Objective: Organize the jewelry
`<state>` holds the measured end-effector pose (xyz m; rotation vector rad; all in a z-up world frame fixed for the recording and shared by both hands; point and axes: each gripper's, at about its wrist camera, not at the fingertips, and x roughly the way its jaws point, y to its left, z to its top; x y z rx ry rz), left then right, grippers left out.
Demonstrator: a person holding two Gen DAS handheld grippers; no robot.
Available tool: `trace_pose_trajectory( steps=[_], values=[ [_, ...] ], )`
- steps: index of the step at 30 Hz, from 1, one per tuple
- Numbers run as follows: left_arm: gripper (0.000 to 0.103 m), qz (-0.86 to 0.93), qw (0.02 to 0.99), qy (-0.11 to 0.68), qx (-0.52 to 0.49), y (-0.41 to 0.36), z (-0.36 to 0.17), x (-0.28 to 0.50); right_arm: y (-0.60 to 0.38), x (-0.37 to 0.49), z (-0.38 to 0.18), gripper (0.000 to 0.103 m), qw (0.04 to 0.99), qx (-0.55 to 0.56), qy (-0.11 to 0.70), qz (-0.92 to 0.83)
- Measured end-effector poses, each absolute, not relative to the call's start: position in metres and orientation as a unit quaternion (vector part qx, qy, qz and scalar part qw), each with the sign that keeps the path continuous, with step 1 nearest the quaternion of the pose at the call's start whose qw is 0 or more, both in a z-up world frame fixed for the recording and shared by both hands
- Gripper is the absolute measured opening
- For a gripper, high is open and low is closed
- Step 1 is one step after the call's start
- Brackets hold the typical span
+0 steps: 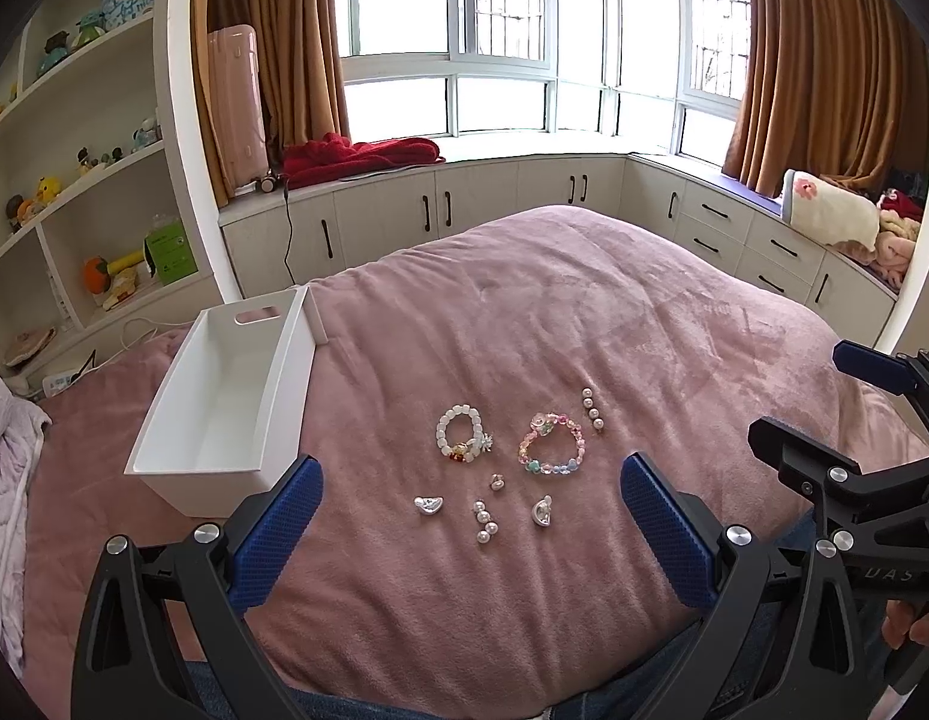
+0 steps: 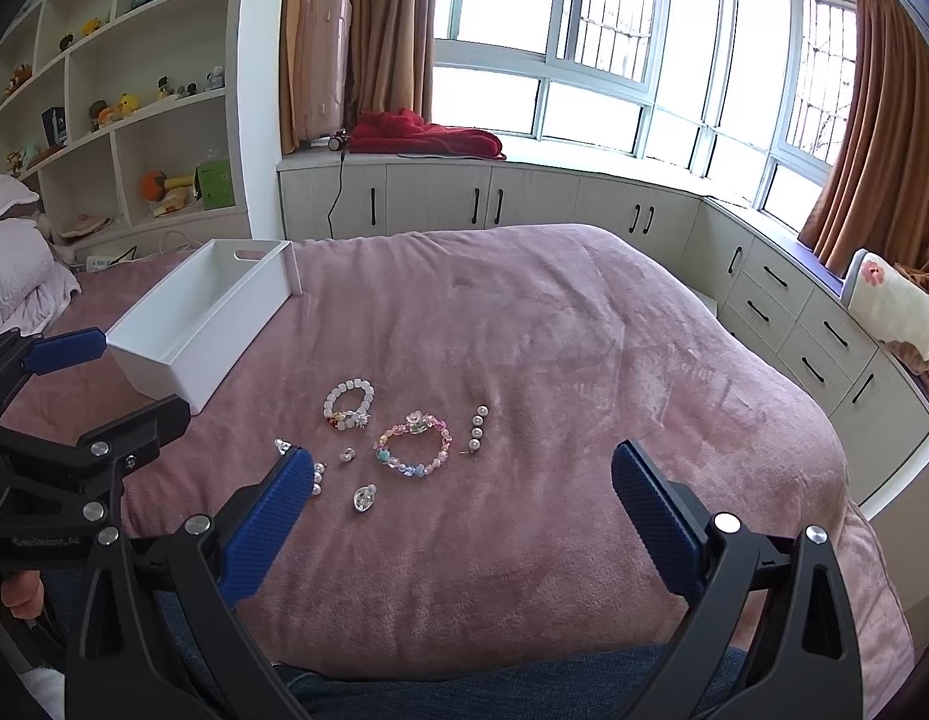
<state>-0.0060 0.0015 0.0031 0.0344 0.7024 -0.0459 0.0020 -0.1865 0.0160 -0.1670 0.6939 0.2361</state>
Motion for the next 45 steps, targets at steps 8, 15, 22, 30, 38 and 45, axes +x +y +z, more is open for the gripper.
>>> trace_pose_trajectory(
  steps=[8, 15, 22, 30, 38, 45],
  values=[
    [0.101, -0.023, 0.938, 0.345, 0.017, 0.001, 0.002, -0.006, -0.186, 0.005, 0.015, 0.098, 0.929, -0.082, 0.342, 0.114],
    [0.101, -0.026, 0.937, 0.349, 0.017, 0.001, -0.003, -0.007, -0.186, 0.007, 0.013, 0.098, 0.929, -0.082, 0.343, 0.115],
    [0.101, -0.024, 0.936, 0.352, 0.017, 0.002, -0.007, -0.005, -0.185, 0.011, 0.011, 0.098, 0.928, -0.083, 0.345, 0.115],
    [0.101, -0.018, 0.931, 0.363, 0.021, 0.004, -0.014, 0.022, -0.179, 0.038, 0.011, 0.098, 0.927, -0.090, 0.346, 0.116],
    [0.101, -0.015, 0.920, 0.391, 0.000, 0.025, -0.025, 0.071, -0.175, 0.085, 0.004, 0.098, 0.924, -0.091, 0.353, 0.119],
    [0.101, -0.014, 0.896, 0.443, -0.007, 0.039, -0.055, 0.128, -0.176, 0.140, -0.023, 0.098, 0.913, -0.065, 0.382, 0.130]
  ],
)
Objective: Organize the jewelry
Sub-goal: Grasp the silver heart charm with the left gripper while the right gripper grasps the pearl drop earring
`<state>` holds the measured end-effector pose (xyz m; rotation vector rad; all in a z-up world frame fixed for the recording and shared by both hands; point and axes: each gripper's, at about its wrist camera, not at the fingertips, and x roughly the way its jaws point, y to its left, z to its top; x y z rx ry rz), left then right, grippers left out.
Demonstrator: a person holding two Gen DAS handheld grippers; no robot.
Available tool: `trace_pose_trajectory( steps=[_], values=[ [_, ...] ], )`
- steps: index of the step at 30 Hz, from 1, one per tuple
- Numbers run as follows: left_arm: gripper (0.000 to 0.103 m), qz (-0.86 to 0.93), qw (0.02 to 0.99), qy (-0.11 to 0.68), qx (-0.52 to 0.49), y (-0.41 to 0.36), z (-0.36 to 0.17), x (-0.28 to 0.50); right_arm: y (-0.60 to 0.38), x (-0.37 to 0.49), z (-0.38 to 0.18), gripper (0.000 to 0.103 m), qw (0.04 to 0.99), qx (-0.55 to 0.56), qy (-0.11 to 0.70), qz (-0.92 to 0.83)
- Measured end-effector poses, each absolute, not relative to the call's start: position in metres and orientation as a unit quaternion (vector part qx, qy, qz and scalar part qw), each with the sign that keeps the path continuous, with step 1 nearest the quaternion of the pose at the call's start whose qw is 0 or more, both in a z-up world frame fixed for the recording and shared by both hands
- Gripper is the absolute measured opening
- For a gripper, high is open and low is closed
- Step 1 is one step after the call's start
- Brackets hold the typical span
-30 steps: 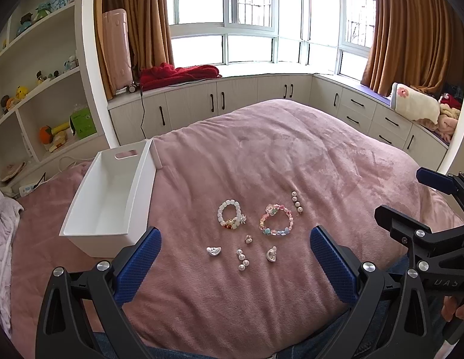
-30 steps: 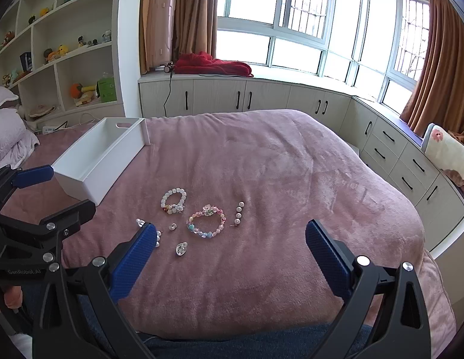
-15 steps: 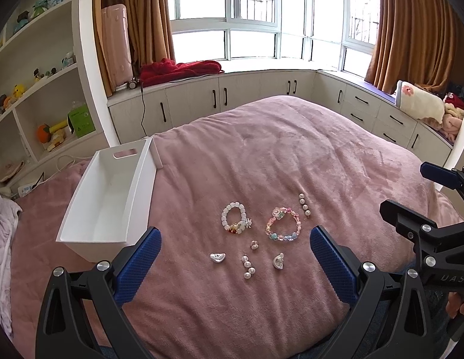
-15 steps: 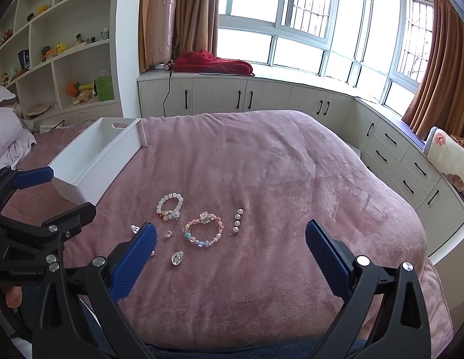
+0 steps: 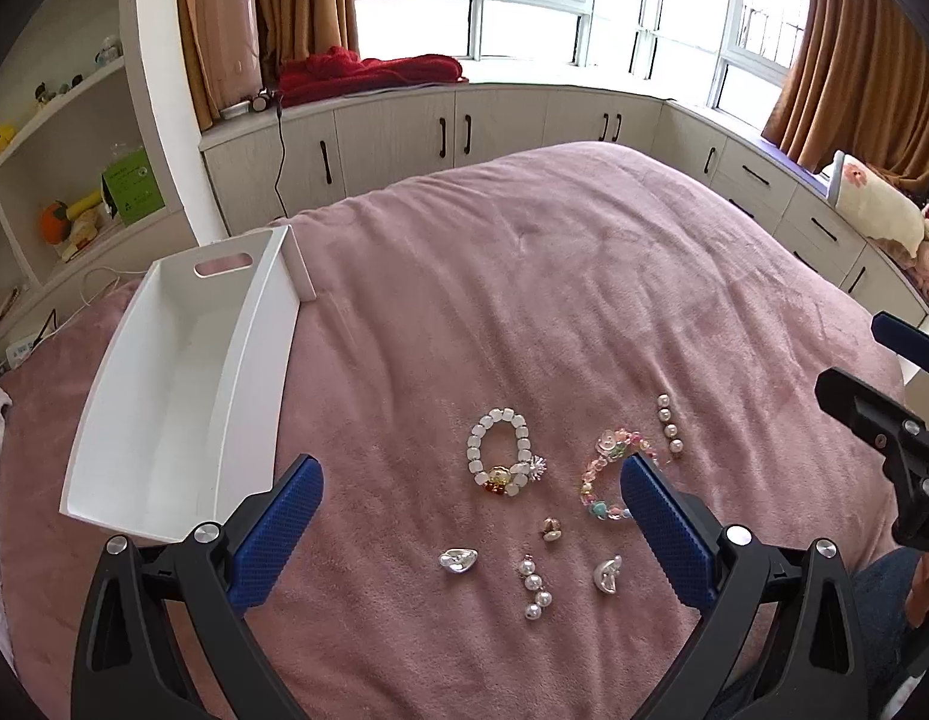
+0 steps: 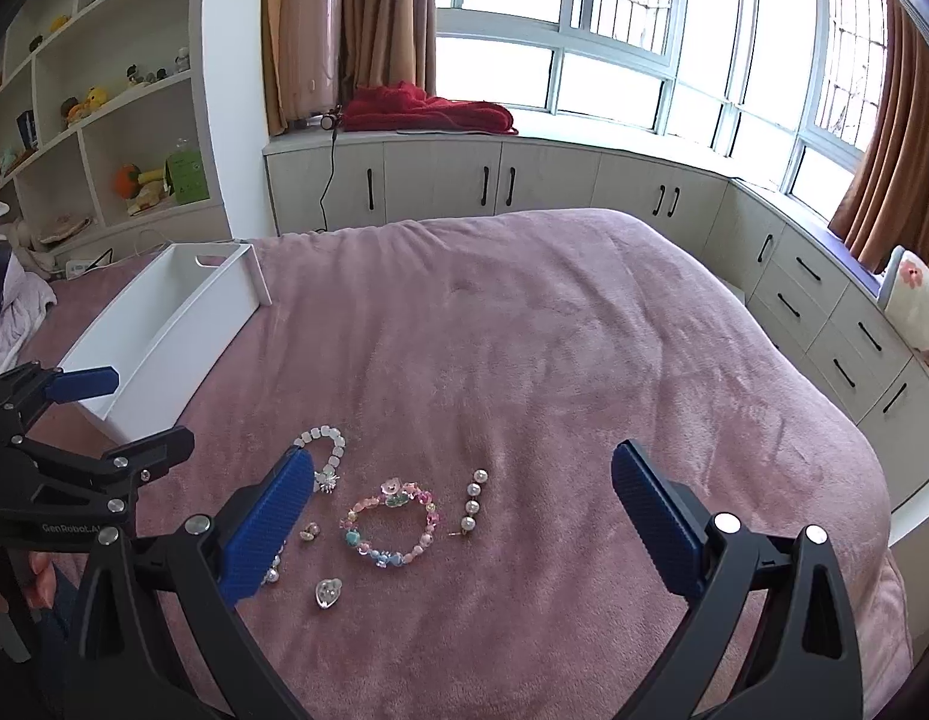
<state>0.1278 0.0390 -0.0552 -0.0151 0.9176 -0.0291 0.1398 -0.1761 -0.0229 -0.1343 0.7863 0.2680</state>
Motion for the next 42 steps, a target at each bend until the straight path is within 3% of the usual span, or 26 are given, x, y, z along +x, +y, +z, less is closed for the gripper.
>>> trace_pose_trajectory(
  steps=[14, 20, 22, 24, 33, 36, 42],
  values=[
    [0.100, -0.033, 0.863, 0.504, 0.009, 0.039, -0.124, 0.171, -0.187, 0.214, -0.087, 0.082, 0.884, -0.017, 0.452, 0.122],
    [0.095, -0.042, 0.840, 0.541, -0.004, 0.041, -0.146, 0.175, -0.183, 0.230, -0.111, 0.072, 0.870, -0.017, 0.477, 0.122],
    [0.084, -0.044, 0.832, 0.553, -0.006, 0.042, -0.153, 0.175, -0.182, 0.236, -0.121, 0.062, 0.863, -0.017, 0.490, 0.123],
    [0.077, -0.050, 0.818, 0.573, -0.014, 0.043, -0.164, 0.177, -0.180, 0.241, -0.131, 0.061, 0.854, -0.017, 0.505, 0.123],
    [0.074, -0.050, 0.783, 0.619, -0.023, 0.043, -0.196, 0.182, -0.180, 0.246, -0.166, 0.054, 0.829, -0.023, 0.546, 0.120],
    [0.063, -0.044, 0.776, 0.629, -0.019, 0.044, -0.203, 0.183, -0.178, 0.246, -0.178, 0.046, 0.819, -0.029, 0.560, 0.121],
    [0.053, -0.039, 0.775, 0.631, -0.018, 0.043, -0.212, 0.190, -0.170, 0.243, -0.189, 0.033, 0.815, -0.060, 0.564, 0.117]
  ],
)
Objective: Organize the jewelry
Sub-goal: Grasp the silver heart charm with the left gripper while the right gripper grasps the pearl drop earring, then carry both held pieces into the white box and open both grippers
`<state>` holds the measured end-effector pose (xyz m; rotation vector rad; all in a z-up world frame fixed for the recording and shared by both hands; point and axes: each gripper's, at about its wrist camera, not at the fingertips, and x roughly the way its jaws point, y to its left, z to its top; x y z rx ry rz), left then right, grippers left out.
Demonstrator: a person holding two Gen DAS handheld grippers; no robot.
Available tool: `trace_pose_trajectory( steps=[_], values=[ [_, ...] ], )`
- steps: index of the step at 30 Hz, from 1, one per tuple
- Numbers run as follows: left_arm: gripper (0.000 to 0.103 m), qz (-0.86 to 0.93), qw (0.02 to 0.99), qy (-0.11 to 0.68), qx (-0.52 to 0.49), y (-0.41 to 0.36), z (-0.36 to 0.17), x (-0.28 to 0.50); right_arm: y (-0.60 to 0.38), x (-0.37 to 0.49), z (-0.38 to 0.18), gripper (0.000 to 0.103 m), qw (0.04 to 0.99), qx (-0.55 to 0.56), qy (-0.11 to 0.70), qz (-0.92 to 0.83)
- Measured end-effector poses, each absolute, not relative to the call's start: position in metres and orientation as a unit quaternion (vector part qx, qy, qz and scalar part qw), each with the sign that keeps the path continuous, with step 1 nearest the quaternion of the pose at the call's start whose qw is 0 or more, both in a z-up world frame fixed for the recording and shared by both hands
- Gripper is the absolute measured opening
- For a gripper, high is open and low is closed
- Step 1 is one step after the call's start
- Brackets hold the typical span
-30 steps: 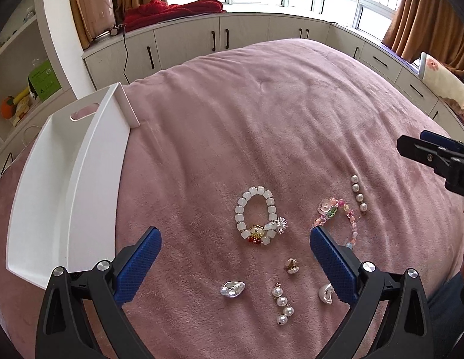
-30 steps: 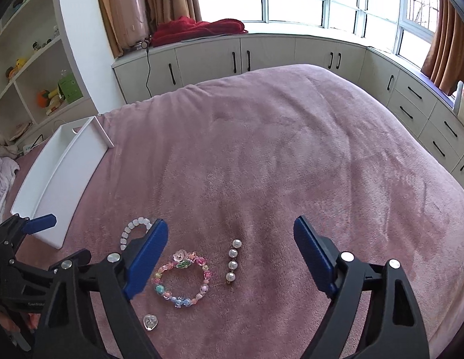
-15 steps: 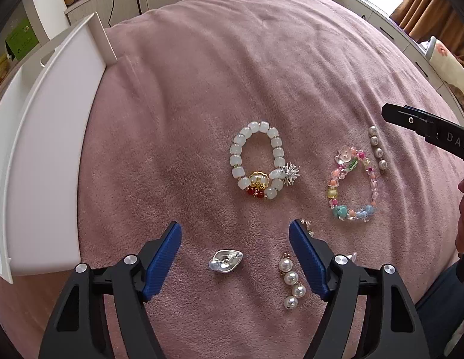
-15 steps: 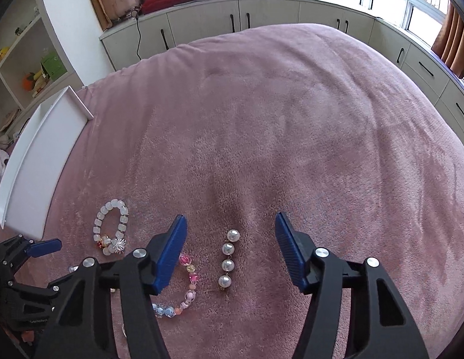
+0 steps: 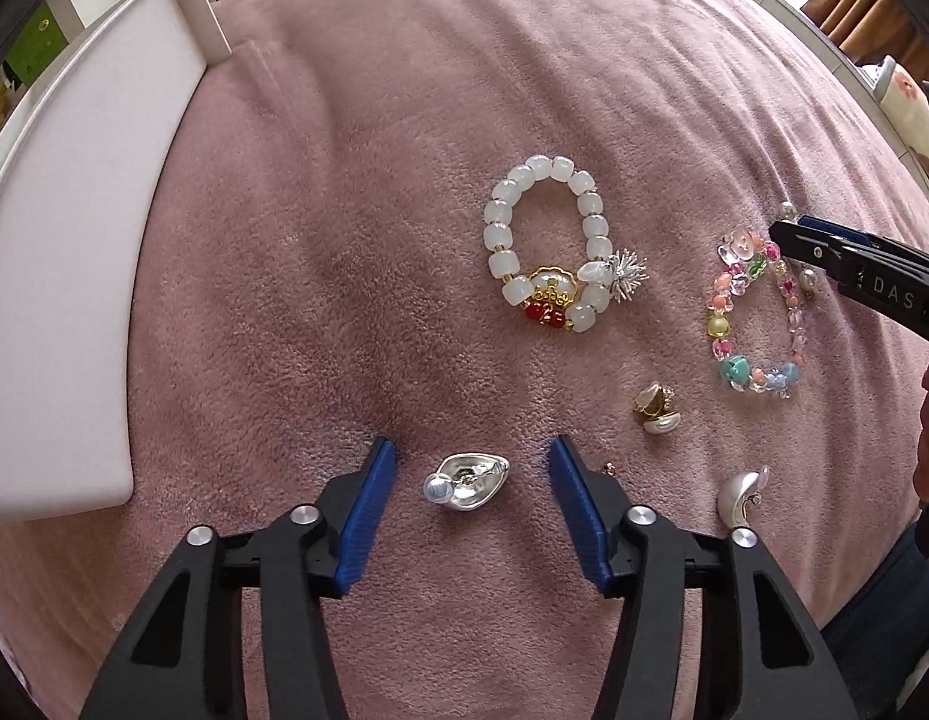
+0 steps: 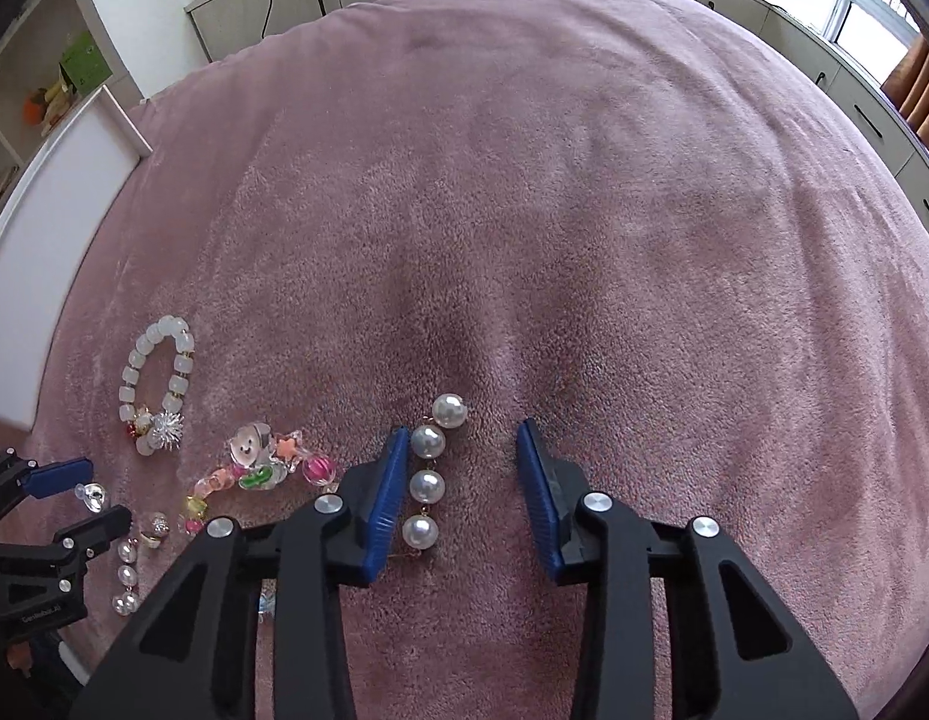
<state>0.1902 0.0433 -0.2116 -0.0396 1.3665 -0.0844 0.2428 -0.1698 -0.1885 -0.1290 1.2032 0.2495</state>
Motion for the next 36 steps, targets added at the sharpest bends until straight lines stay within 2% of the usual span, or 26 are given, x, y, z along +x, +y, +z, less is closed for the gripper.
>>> trace_pose_trajectory(
  steps=[2, 4, 6, 10, 16, 25, 36],
  values=[
    [0.048, -0.040, 0.774, 0.631, -0.021, 0.043, -0.212, 0.192, -0.169, 0.241, -0.189, 0.027, 0.815, -0.061, 0.564, 0.121],
    [0.036, -0.038, 0.774, 0.631, -0.025, 0.043, -0.213, 0.192, -0.170, 0.240, -0.189, 0.022, 0.815, -0.056, 0.564, 0.125],
    [0.031, -0.038, 0.772, 0.633, -0.030, 0.043, -0.214, 0.191, -0.172, 0.239, -0.189, 0.018, 0.814, -0.047, 0.565, 0.128],
    [0.030, -0.039, 0.773, 0.632, -0.038, 0.045, -0.220, 0.185, -0.182, 0.234, -0.186, 0.012, 0.815, -0.023, 0.563, 0.134],
    [0.030, -0.039, 0.781, 0.621, -0.054, 0.052, -0.216, 0.170, -0.200, 0.225, -0.175, 0.012, 0.822, 0.021, 0.550, 0.150],
    [0.030, -0.038, 0.792, 0.606, -0.069, 0.069, -0.196, 0.159, -0.190, 0.222, -0.156, 0.012, 0.842, 0.029, 0.508, 0.178],
    [0.030, -0.041, 0.834, 0.546, -0.063, 0.078, -0.125, 0.154, -0.160, 0.218, -0.101, 0.012, 0.861, 0.018, 0.450, 0.237]
  ],
)
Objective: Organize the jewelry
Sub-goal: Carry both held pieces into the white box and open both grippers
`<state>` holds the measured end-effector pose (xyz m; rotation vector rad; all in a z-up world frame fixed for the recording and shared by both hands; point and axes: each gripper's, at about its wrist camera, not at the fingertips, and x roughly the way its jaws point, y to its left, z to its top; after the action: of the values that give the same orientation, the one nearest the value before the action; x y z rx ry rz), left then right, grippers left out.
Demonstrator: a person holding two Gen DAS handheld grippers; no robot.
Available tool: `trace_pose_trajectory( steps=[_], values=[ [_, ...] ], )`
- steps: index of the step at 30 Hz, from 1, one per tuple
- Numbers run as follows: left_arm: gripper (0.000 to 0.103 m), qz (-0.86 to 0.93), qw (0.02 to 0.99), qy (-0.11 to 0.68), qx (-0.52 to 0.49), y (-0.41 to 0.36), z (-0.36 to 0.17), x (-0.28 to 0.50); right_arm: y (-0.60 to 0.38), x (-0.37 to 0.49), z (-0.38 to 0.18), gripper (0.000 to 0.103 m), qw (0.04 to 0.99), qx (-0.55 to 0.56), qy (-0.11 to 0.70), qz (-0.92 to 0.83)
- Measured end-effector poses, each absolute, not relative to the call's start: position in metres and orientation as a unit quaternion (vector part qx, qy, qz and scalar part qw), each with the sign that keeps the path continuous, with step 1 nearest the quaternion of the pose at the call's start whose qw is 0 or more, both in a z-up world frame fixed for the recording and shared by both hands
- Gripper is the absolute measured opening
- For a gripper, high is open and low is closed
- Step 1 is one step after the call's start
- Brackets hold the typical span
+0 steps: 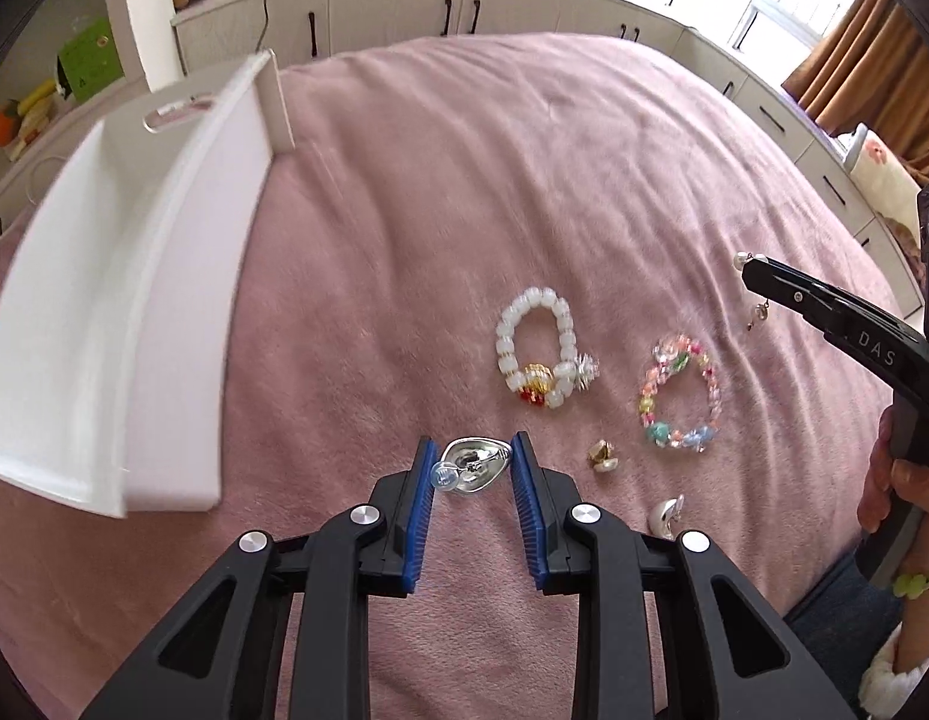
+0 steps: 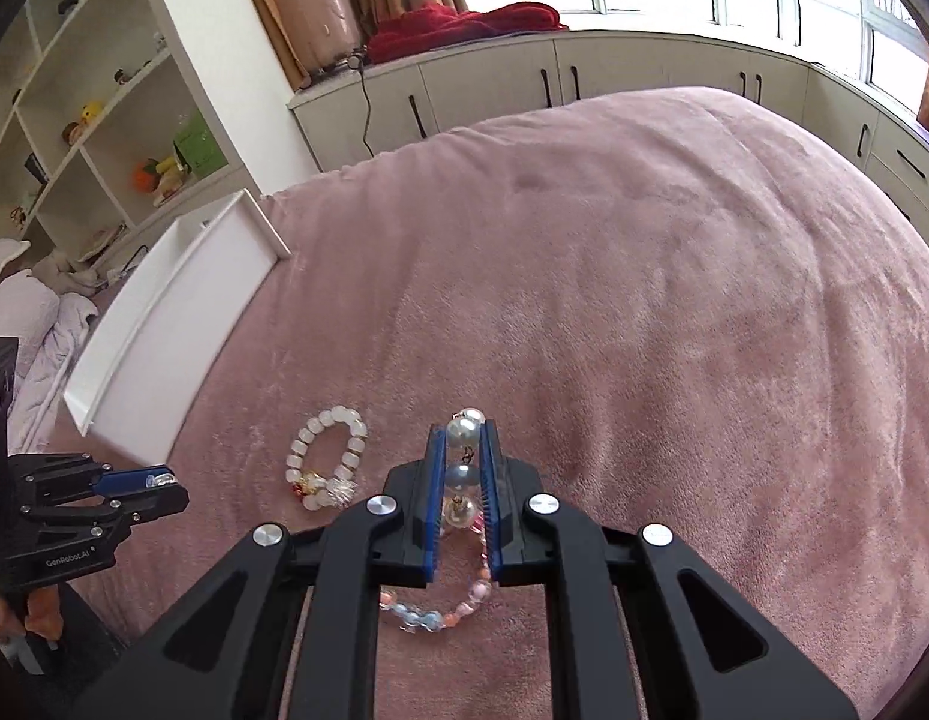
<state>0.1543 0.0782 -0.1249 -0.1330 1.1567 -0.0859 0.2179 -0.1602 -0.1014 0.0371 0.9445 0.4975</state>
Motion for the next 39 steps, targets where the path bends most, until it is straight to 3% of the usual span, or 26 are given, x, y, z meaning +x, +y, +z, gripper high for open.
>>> trace_pose_trajectory(
  steps=[9, 15, 25, 39],
  values=[
    [0.030, -0.002, 0.872, 0.477, -0.108, 0.140, -0.060, 0.147, -0.079, 0.237, -0.050, 0.012, 0.853, 0.014, 0.416, 0.314],
    [0.030, 0.058, 0.879, 0.456, -0.129, 0.210, -0.044, 0.146, 0.009, 0.245, -0.038, 0.012, 0.829, 0.003, 0.417, 0.372],
    [0.030, 0.144, 0.847, 0.481, -0.173, 0.300, -0.081, 0.154, 0.139, 0.242, -0.061, 0.012, 0.776, -0.023, 0.449, 0.442],
    [0.030, 0.167, 0.809, 0.533, -0.183, 0.315, -0.131, 0.168, 0.197, 0.240, -0.111, 0.012, 0.752, -0.071, 0.489, 0.436]
  ],
)
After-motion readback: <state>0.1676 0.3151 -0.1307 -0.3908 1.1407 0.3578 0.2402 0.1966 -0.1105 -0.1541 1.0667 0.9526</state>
